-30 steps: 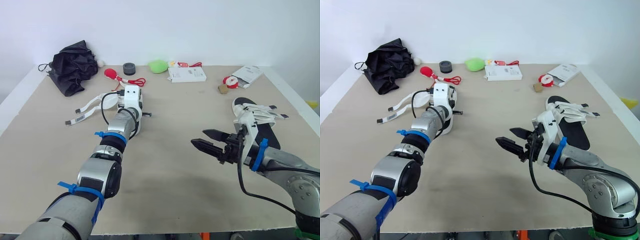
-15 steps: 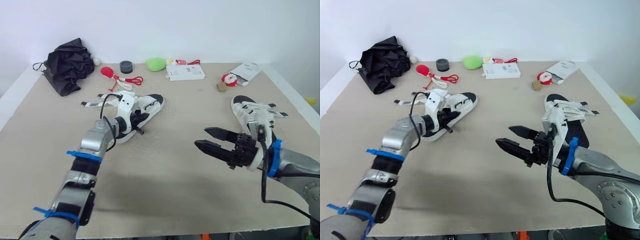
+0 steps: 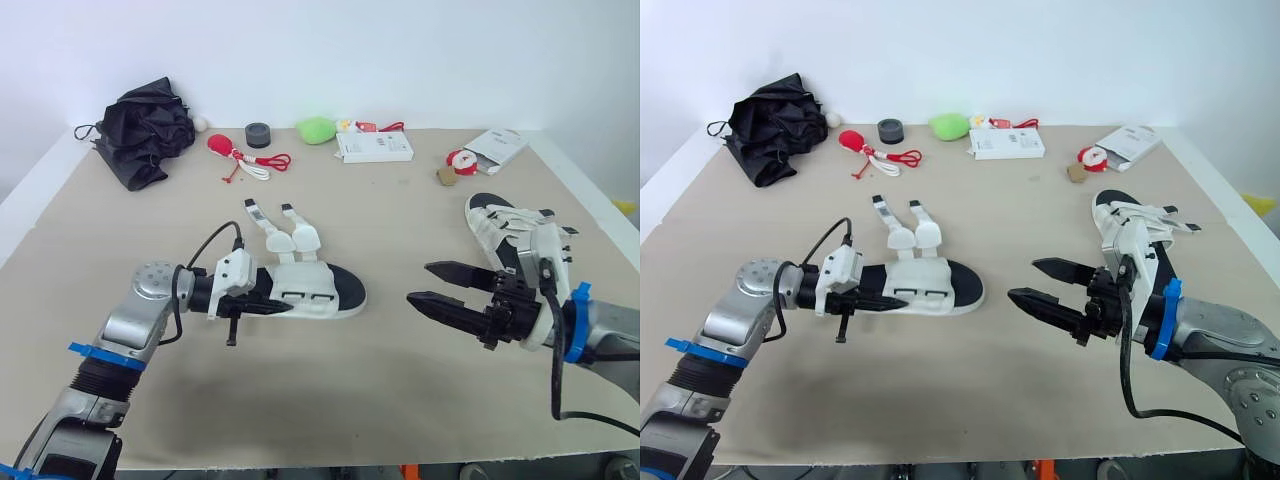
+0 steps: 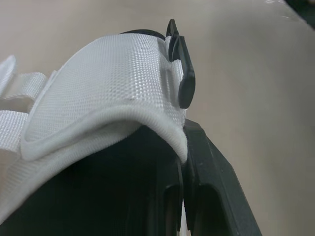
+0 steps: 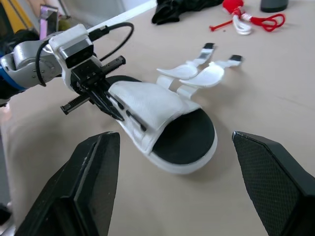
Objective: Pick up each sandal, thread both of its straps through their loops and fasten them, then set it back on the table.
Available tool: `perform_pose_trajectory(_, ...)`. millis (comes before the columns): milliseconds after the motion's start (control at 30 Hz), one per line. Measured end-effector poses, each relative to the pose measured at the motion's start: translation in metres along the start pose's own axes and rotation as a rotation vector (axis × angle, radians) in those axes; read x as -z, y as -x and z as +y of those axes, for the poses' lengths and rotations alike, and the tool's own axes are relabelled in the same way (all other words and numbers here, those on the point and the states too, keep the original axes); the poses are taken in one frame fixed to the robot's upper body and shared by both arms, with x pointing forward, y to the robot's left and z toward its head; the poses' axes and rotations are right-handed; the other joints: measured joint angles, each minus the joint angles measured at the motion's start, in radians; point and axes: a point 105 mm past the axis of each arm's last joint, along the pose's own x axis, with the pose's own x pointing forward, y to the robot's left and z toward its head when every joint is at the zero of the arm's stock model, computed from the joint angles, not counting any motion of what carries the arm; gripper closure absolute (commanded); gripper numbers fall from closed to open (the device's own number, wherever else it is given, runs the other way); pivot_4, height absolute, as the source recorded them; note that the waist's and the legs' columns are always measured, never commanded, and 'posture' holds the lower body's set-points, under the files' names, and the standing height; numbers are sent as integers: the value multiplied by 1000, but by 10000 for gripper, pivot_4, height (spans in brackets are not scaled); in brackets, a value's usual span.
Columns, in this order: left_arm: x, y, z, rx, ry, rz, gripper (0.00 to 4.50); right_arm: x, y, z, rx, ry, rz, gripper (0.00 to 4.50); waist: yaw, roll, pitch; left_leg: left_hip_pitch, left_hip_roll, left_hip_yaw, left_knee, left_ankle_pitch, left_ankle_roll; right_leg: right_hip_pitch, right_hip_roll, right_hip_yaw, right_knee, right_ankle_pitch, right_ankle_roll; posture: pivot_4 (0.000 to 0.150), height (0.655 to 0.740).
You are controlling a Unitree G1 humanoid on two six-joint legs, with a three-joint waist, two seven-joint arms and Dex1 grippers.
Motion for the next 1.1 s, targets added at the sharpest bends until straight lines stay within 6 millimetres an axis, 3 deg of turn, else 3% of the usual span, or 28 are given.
perform_pose_trajectory(167,-3,-9,-8,63,-43,-26,44503,19,-9,7,-75,-27,85,5603,-1,0,0,0,0,0,0,0,0,0,0,0,0,0,0,1500,7400)
perform_pose_trajectory(200,-4,-10,-9,75,-52,-29,44972,22,-10,6,-74,-29,100,8092,-1,0,0,0,0,0,0,0,0,0,0,0,0,0,0,1500,7400)
perform_pose_trajectory(267,-4,-11,-11,90,-70,-28,45000,27,-10,1,-69,-33,125,13439,-1,0,0,0,0,0,0,0,0,0,0,0,0,0,0,1500,7400)
perform_pose_trajectory(400,-2,-14,-14,115,-81,-21,45000,34,-10,1,-124,-49,149,33627,-1,0,0,0,0,0,0,0,0,0,1,0,0,0,0,1500,7400)
perform_pose_trajectory(467,0,-16,-16,119,-71,-22,45000,34,-12,-1,-150,-42,157,42335,-1,0,0,0,0,0,1,0,0,0,1,0,0,0,1,1500,7400)
perform_pose_trajectory(500,1,-18,-17,123,-65,-21,45000,34,-13,-2,-156,-33,161,43993,-1,0,0,0,0,0,1,0,0,0,1,0,0,0,1,1500,7400)
perform_pose_trajectory(833,4,-34,-15,55,27,-16,45000,38,-41,-27,-206,27,256,43993,0,1,-1,0,0,0,3,1,2,1,1,1,0,2,4,1500,7400)
perform_pose_trajectory(1100,3,-32,-15,25,86,-26,45000,51,-59,-27,-310,56,337,43993,-2,1,-1,0,0,1,3,1,2,0,1,1,0,3,0,1500,7400)
